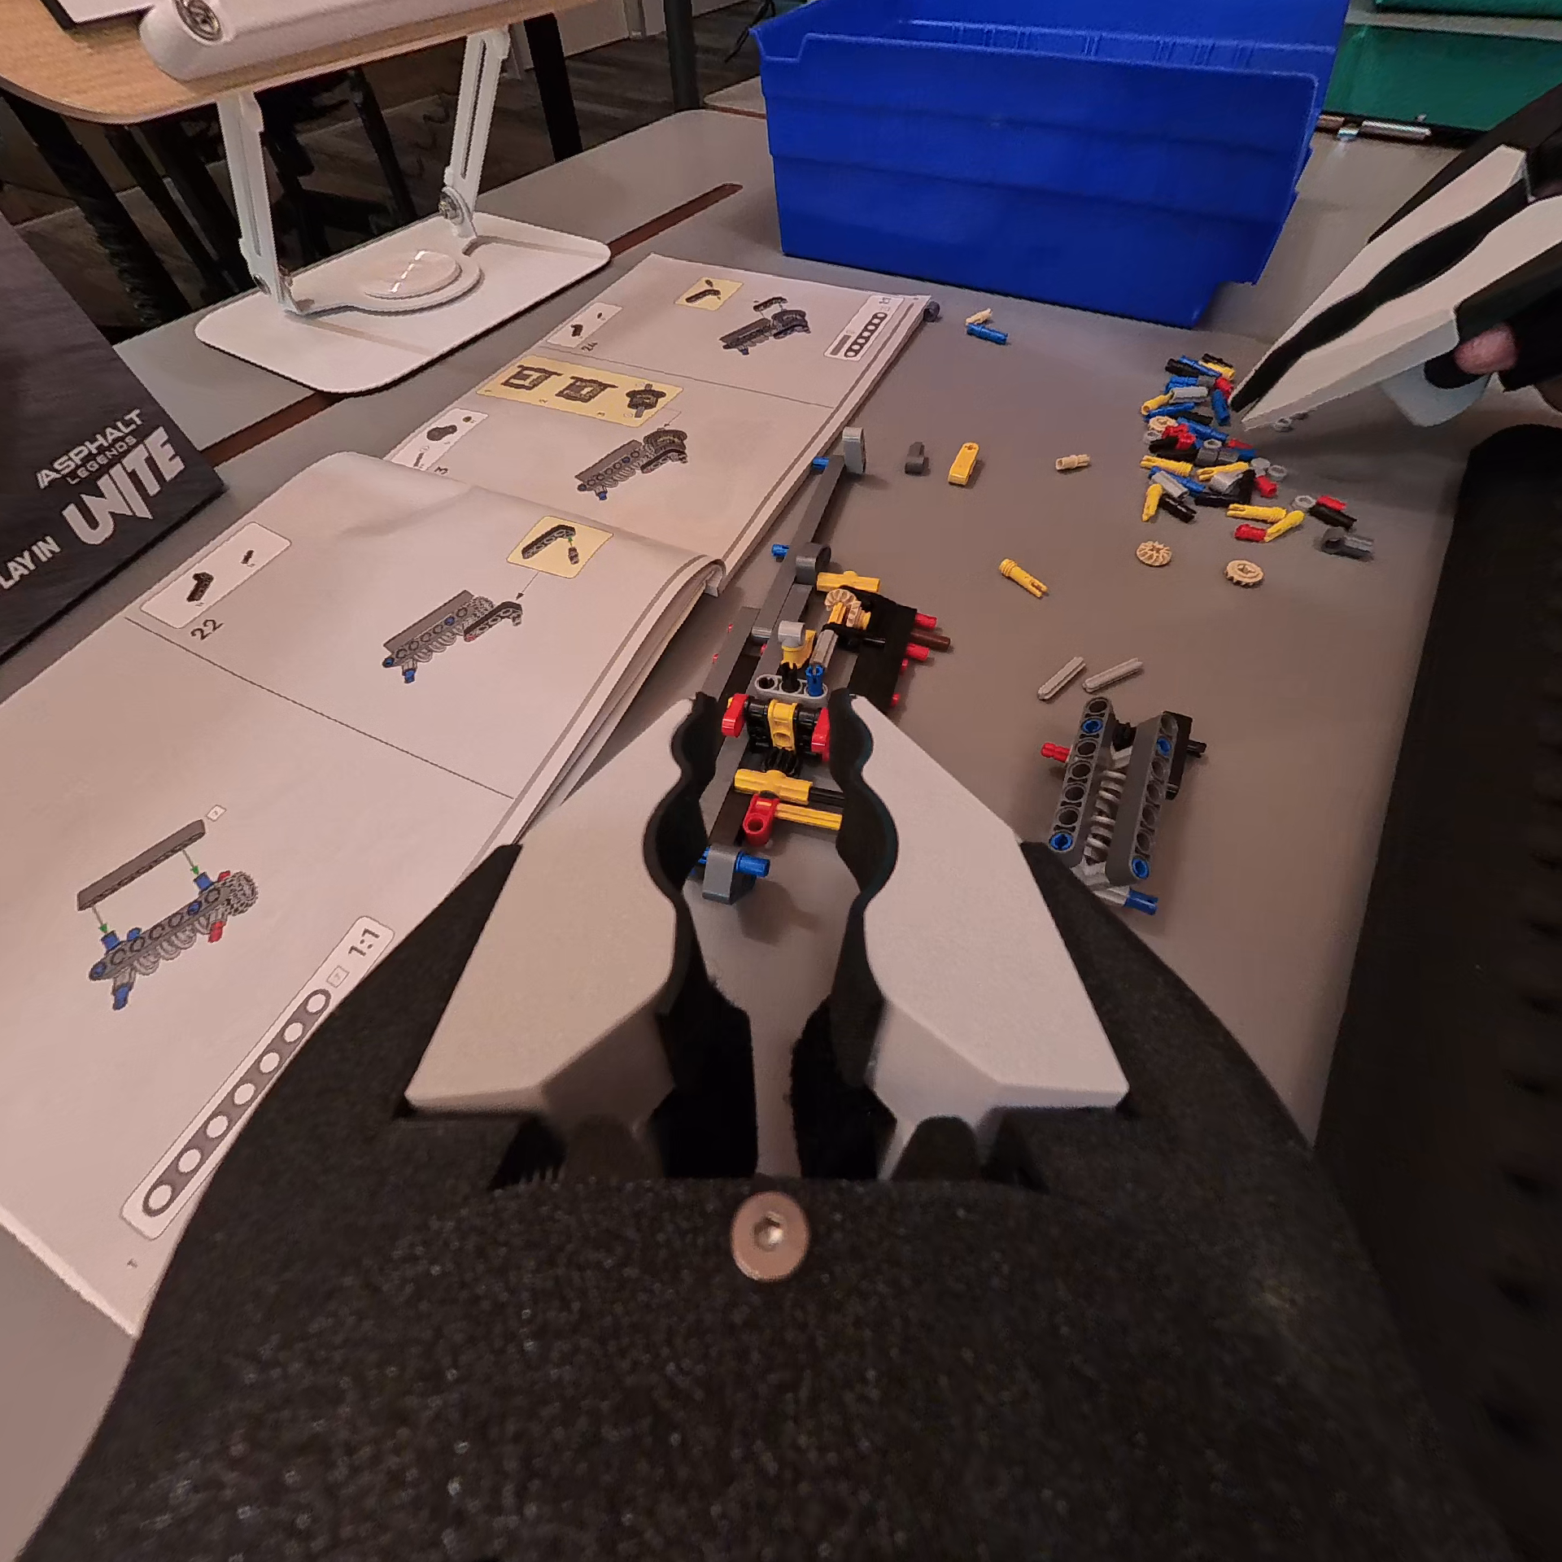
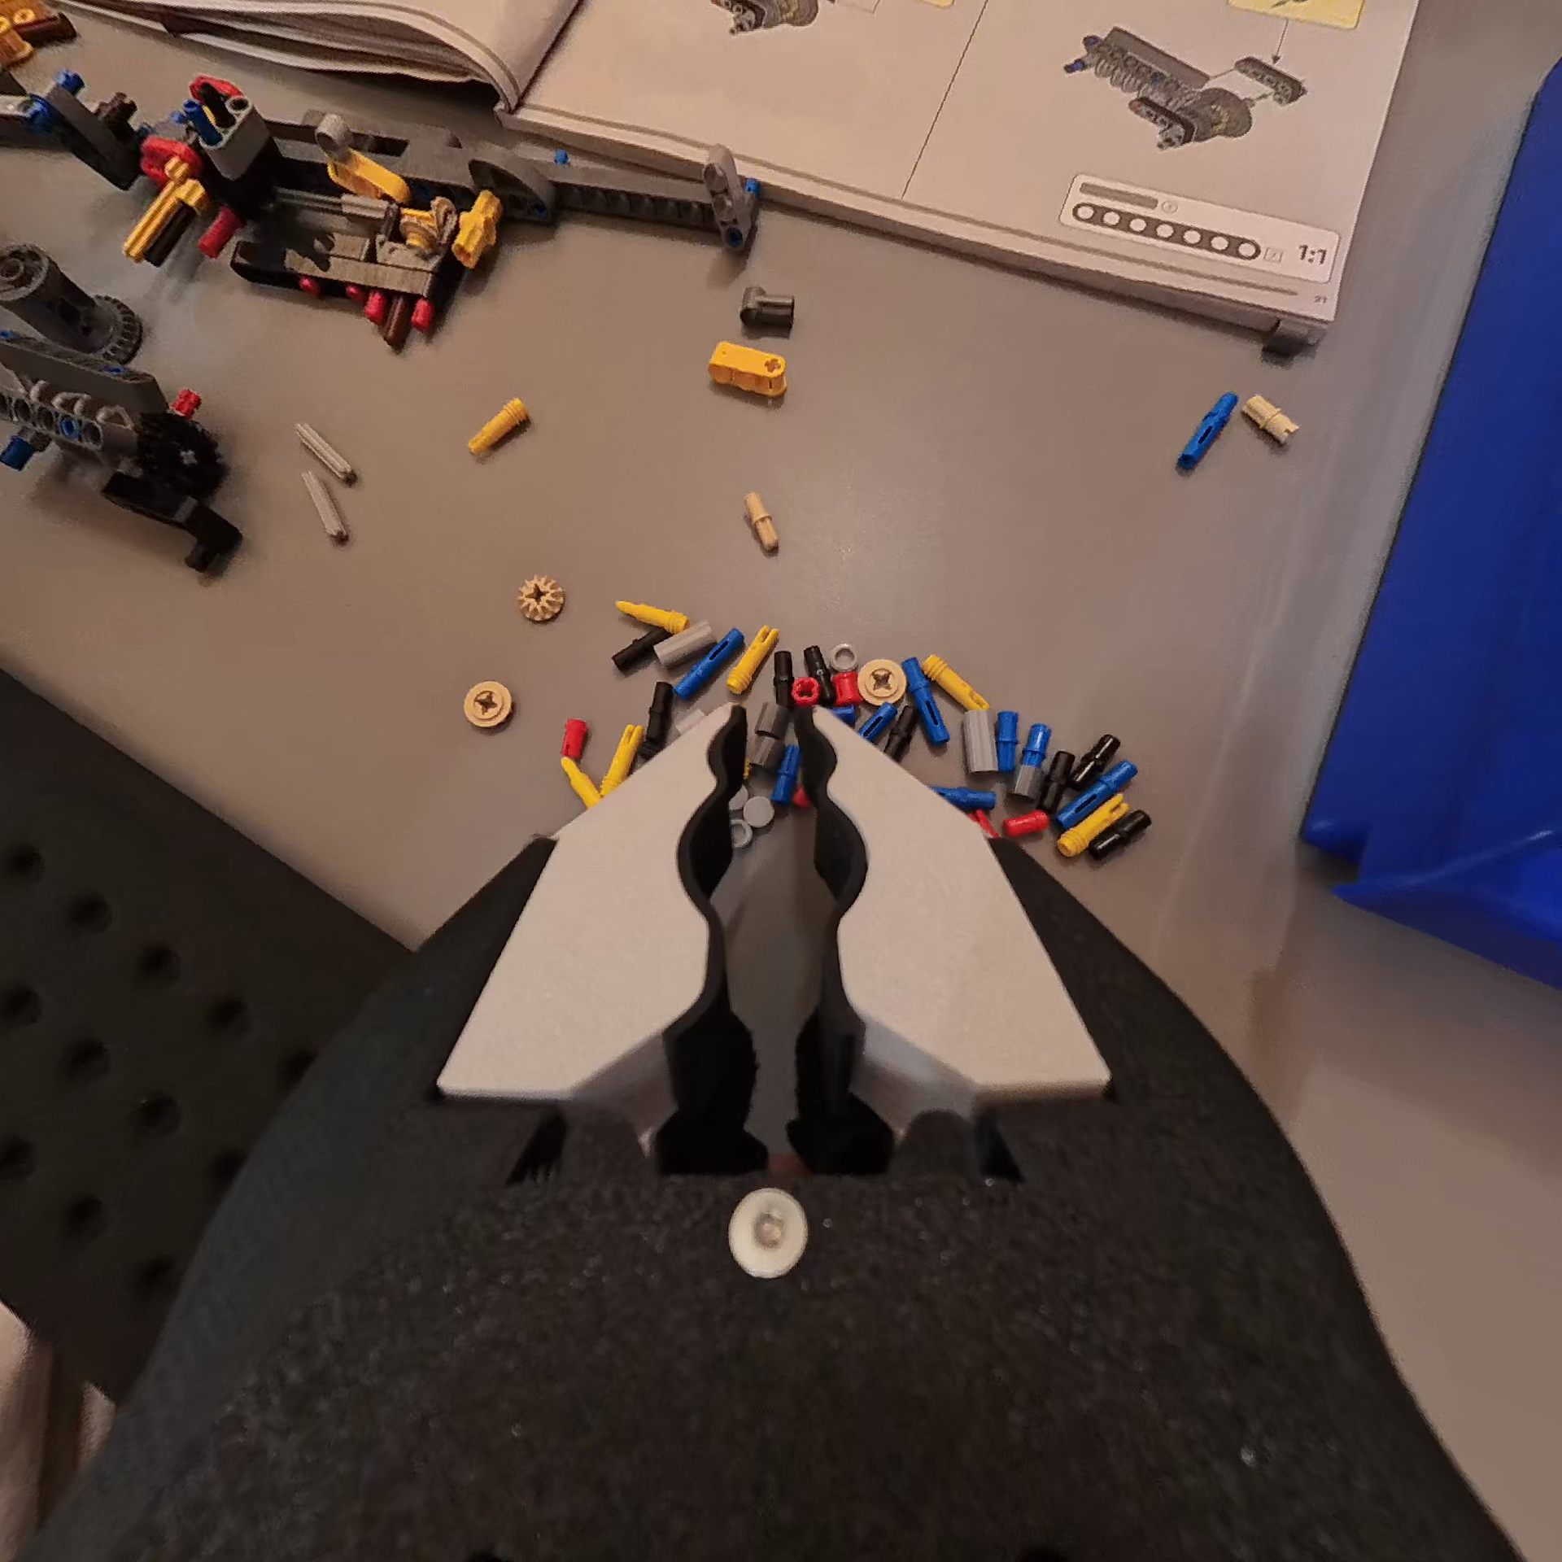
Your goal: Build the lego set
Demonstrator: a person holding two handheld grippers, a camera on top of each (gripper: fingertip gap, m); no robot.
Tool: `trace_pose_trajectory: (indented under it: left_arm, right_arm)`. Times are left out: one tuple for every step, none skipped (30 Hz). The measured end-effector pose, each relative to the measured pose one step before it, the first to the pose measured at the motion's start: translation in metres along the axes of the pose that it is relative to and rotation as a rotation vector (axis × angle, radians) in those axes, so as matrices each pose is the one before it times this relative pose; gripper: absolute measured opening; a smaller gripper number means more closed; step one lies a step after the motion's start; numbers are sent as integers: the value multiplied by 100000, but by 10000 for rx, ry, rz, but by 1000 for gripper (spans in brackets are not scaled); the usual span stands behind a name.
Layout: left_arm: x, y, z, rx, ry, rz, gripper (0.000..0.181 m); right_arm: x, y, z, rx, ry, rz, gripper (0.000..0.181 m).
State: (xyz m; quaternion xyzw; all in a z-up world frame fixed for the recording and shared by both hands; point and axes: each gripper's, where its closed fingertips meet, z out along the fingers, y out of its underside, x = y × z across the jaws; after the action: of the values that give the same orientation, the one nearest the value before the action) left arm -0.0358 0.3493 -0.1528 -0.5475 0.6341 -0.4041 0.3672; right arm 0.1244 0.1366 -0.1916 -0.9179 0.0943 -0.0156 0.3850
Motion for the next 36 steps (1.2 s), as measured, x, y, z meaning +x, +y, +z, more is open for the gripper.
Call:
trace_pose_trajectory:
  left_arm:
    - [6,-5,31,-8,9,2,25]
    - [11,3,29,-5,5,3,25]
    - [3,13,16,-9,5,2,25]
    - [4,17,14,-12,4,-1,25]
    - [-8,17,-1,-5,0,-2,25]
    - [0,9,-3,3,-2,-1,25]
    - [1,4,-9,0,-2,-3,25]
    - [-5,27,-12,-10,-5,0,25]
    - [-18,25,-11,-9,-12,4,25]
    - [-7,7,-17,0,-13,2,25]
    - [-11,4,-24,6,-5,-2,25]
    - [-7,-8,-27,8,-4,-7,25]
    - [-15,-5,-28,6,-8,-4,25]
    - [-7,3,-16,4,-7,0,25]
    - [-14,0,-1,1,-3,0,25]
    - [3,1,-1,-1,2,0,25]
    - [-7,-5,16,-2,4,0,25]
    - [6,-1,15,-5,6,0,25]
    - [10,-5,17,-2,9,1,25]
    - [22,-9,19,0,11,1,25]
    - [20,6,21,-4,10,2,25]
    - [14,-1,15,-6,8,7,25]
    - [19,0,9,-4,4,8,25]
    - [18,2,-6,1,1,5,25]
    - [10,11,-3,1,0,2,25]
    - [2,9,-12,-4,0,-2,25]
    - [-2,5,-10,-1,-4,-3,25]
    - [8,-16,-22,13,1,-5,25]
    - [31,-56,-20,29,18,-18,25]
    - [43,-70,-22,34,29,-26,25]
    - [41,-50,-8,19,24,-10,25]
    - [41,-30,1,6,10,17,25]
    - [54,-27,2,3,5,31,25]
    - [53,-8,16,0,9,25,25]
    - [55,-6,14,-1,10,11,25]
    - [36,-18,2,5,12,2,25]
  right_arm:
    - [98,-99,-6,44,41,25,11]
    - [88,-142,-5,64,34,25,11]
    - [107,-175,-13,80,40,26,11]
    - [92,-158,-7,68,28,21,11]
    - [66,-113,14,38,17,15,11]
    - [69,-102,16,20,21,13,11]
    - [21,-107,4,27,1,1,11]
    - [0,-101,-9,38,7,-5,11]
    - [18,-75,3,24,19,-9,11]
    - [0,-1,7,-7,13,-9,11]
    - [-62,33,21,-14,-22,0,11]
    - [-70,14,13,3,-28,17,11]
    - [-72,-10,17,31,-23,24,11]
    - [-105,-26,17,36,-27,15,11]
    - [-82,13,50,-1,-20,-1,11]
    - [-18,37,56,-23,16,-12,11]
    - [-31,15,57,-14,-3,-17,11]
    - [-30,0,37,-8,-17,-1,11]
    - [-2,-34,16,6,-14,12,11]
    - [4,-41,-10,10,-13,7,11]
    - [22,-6,-46,-11,-8,-4,11]
    - [40,20,-53,-20,0,-10,11]
    - [56,52,-60,-17,14,-8,11]
    - [69,75,-83,-20,14,-3,11]
    - [78,119,-107,-31,26,2,11]
    - [49,169,-116,-31,4,-1,11]
    - [4,211,-109,-39,-27,-7,11]
    - [-64,218,-135,-33,-66,-8,11]
    - [-95,208,-129,-24,-73,6,11]
    - [-86,191,-149,-28,-43,7,11]
    - [-17,176,-158,-29,27,1,12]
    - [-89,138,-149,0,3,-16,12]
    - [-158,154,-121,-18,-34,-28,12]
    - [-124,238,-114,-68,-17,-45,12]
    - [-61,309,-150,-99,17,-59,12]
    - [-44,348,-196,-111,4,-57,12]
